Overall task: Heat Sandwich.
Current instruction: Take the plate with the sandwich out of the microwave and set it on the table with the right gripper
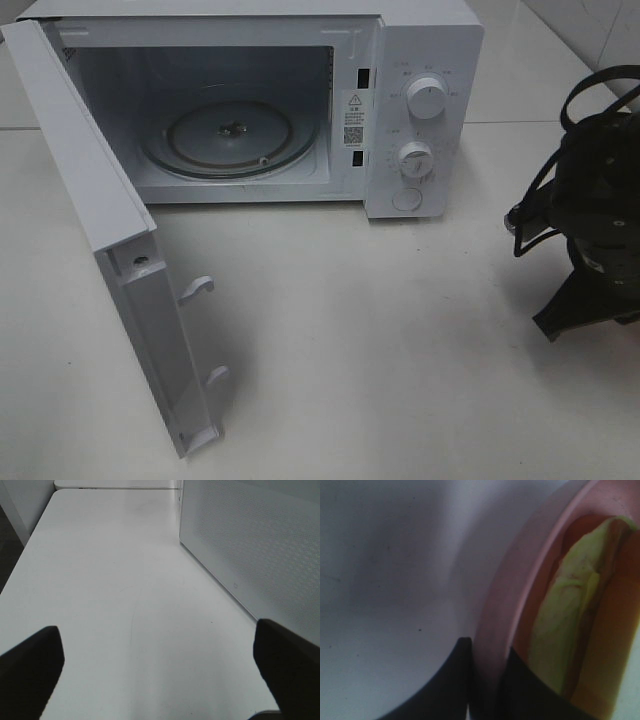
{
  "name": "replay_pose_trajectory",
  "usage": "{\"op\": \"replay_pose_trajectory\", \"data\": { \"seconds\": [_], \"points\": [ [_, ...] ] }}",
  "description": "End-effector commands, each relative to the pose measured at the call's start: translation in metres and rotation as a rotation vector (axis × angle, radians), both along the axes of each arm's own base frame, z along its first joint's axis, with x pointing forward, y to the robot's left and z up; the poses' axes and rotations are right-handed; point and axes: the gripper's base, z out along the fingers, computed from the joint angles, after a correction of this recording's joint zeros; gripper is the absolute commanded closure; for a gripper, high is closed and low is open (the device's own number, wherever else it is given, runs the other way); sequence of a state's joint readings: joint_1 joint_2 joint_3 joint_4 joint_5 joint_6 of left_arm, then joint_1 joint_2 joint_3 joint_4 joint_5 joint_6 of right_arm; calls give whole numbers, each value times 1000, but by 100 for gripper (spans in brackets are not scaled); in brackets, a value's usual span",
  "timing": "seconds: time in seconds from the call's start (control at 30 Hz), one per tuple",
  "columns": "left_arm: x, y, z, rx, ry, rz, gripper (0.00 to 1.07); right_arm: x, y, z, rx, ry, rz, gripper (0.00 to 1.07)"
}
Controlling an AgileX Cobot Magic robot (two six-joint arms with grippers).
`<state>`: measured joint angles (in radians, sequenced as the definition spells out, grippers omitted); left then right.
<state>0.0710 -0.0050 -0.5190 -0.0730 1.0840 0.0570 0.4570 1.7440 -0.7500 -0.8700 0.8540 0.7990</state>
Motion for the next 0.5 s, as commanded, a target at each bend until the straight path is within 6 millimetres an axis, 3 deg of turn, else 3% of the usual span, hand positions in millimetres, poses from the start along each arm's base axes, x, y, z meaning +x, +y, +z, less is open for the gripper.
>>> {"op": "replay_pose_trajectory", "data": {
  "seconds": [0.03, 0.5],
  "points": [
    [0, 0, 1, -1, -17, 6, 9, 4, -2, -4, -29, -20, 10, 105],
    [0, 0, 1, -1, -17, 6, 9, 9, 1, -36, -29, 9, 5, 104]
  ]
}}
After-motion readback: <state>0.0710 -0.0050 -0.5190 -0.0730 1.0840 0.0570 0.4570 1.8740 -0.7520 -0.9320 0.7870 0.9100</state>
